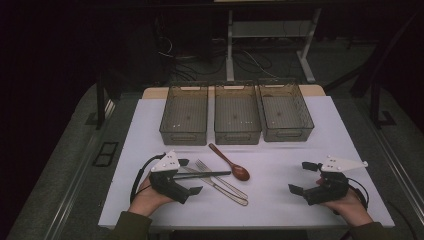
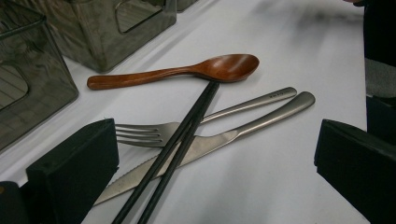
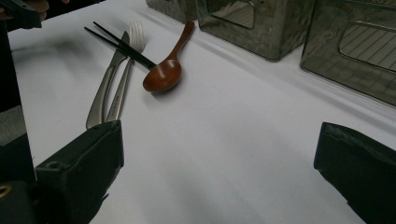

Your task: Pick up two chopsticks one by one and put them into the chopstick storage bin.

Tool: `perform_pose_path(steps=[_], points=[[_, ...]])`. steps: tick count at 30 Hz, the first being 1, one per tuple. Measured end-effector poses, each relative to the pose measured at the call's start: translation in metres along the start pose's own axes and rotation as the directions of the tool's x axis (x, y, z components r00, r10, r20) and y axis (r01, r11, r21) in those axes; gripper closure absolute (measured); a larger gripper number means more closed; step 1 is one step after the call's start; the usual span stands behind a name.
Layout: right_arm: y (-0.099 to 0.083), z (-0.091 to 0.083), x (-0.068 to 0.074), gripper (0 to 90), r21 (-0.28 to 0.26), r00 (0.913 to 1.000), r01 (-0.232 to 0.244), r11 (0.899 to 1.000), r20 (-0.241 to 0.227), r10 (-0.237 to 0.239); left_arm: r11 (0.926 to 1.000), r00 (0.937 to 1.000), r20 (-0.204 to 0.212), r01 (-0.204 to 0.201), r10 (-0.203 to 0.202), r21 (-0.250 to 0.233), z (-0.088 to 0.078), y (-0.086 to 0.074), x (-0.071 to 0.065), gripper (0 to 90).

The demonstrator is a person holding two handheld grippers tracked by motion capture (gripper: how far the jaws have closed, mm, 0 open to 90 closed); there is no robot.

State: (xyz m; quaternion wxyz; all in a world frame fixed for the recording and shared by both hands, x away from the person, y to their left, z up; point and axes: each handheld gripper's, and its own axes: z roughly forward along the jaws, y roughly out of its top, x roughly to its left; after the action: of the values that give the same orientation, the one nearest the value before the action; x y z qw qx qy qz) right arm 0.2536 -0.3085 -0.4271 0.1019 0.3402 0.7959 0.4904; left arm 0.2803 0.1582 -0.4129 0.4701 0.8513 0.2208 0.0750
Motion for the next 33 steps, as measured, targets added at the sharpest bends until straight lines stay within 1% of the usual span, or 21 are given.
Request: perform_pose_path(steps=[4,9,16,19,21,24,28,33], points=[[0.001,0.000,0.000,1.0,0.000,1.0000,-0.003,1.000,0.007,0.003,1.0000,1.0000,0.003,-0.002,0.002,-0.004,-0.001,0.001,0.002,0.0],[0.000,0.000,0.000,1.0,0.003,1.0000,0.003,1.000,0.007,-0.003,0.9999,0.9999,0.006,-0.009,0.009,0.005,-0.002,0.002,0.005,0.4],[0.000,0.001,0.000,1.0,0.007,1.0000,0.002,1.000,0.005,-0.002,1.0000,1.0000,-0.003,0.000,0.000,0.002,-0.005,0.002,0.012,3.3],[0.000,0.001,0.000,1.0,0.009,1.0000,0.002,1.000,0.008,-0.003,0.9999,0.9998,-0.012,0.017,-0.017,0.000,-0.006,0.000,0.018,4.9],[-0.001,0.002,0.000,1.0,0.015,1.0000,0.004,1.000,0.009,-0.004,0.9999,0.9997,-0.018,0.017,-0.017,0.003,-0.008,-0.001,0.022,6.1],[-0.001,0.002,0.000,1.0,0.014,1.0000,0.007,1.000,0.006,-0.007,0.9998,0.9996,-0.021,0.017,-0.017,-0.005,-0.009,-0.003,0.026,12.4],[-0.001,0.002,0.000,1.0,0.013,1.0000,0.004,1.000,0.007,-0.004,0.9998,0.9996,-0.020,0.022,-0.022,-0.004,-0.011,-0.004,0.030,18.2],[-0.001,0.002,0.000,1.0,0.012,1.0000,0.003,1.000,0.006,-0.003,0.9996,0.9996,-0.011,0.025,-0.025,0.013,-0.012,-0.008,0.037,32.1]])
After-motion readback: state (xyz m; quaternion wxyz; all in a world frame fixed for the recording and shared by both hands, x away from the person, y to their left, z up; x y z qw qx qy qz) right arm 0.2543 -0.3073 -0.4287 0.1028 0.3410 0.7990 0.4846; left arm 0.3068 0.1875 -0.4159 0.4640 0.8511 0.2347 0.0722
